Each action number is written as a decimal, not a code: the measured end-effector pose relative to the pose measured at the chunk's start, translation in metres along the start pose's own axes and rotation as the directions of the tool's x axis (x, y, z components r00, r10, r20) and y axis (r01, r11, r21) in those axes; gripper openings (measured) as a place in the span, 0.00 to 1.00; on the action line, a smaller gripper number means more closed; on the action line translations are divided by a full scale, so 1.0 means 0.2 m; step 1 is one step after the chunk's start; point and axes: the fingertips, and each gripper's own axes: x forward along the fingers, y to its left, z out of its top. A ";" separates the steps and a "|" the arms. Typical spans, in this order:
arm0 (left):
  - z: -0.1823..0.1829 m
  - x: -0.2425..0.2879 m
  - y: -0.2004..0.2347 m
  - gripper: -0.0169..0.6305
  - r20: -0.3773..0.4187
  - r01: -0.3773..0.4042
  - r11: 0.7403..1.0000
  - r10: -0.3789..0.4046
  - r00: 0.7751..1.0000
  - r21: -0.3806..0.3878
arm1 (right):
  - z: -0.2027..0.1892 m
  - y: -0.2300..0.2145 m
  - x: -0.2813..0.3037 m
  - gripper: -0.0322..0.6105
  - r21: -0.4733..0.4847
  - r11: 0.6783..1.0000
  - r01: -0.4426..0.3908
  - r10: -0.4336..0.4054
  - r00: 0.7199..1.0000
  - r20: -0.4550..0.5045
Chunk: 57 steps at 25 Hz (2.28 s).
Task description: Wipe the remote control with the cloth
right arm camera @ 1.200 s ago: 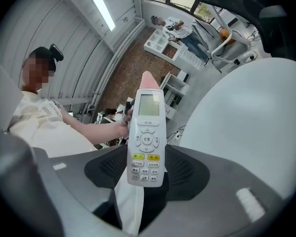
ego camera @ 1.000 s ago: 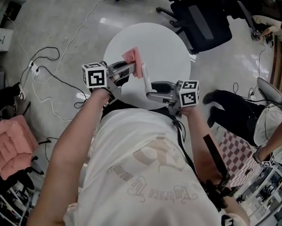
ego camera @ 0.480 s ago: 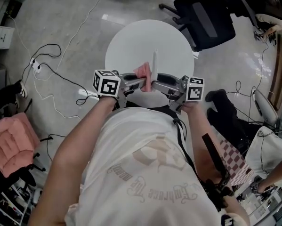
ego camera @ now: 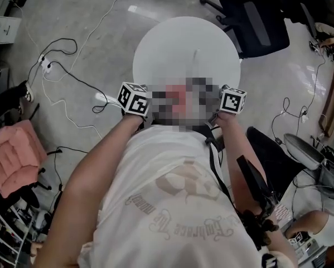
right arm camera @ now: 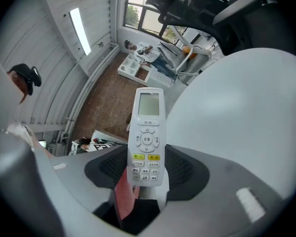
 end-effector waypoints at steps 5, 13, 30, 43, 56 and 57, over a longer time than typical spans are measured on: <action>-0.02 -0.16 0.11 0.05 0.053 -0.082 0.996 0.084 0.995 -0.042 | -0.12 -0.28 0.07 0.43 -0.066 0.964 0.259 -0.266 0.954 -0.140; -0.02 -0.35 0.22 0.05 0.092 -0.145 0.987 0.151 0.984 -0.068 | -0.27 -0.50 0.14 0.43 -0.358 0.794 0.492 -0.598 0.737 -0.314; 0.02 -0.46 0.27 0.05 0.084 -0.161 0.987 0.162 0.983 -0.017 | -0.26 -0.56 0.17 0.45 -0.629 0.591 0.505 -0.773 0.577 -0.263; 0.15 -0.49 0.10 0.05 0.138 -0.159 0.971 0.135 0.981 0.180 | -0.02 -0.19 -0.08 0.06 -0.480 0.577 0.661 -0.708 0.698 0.110; 0.34 -0.54 -0.10 0.05 0.231 -0.256 0.878 0.173 0.958 0.405 | 0.08 0.29 -0.37 0.06 -0.433 0.655 0.619 -0.466 0.782 0.413; 0.34 -0.53 -0.11 0.05 0.232 -0.256 0.874 0.171 0.958 0.414 | 0.07 0.32 -0.38 0.06 -0.437 0.655 0.616 -0.453 0.783 0.426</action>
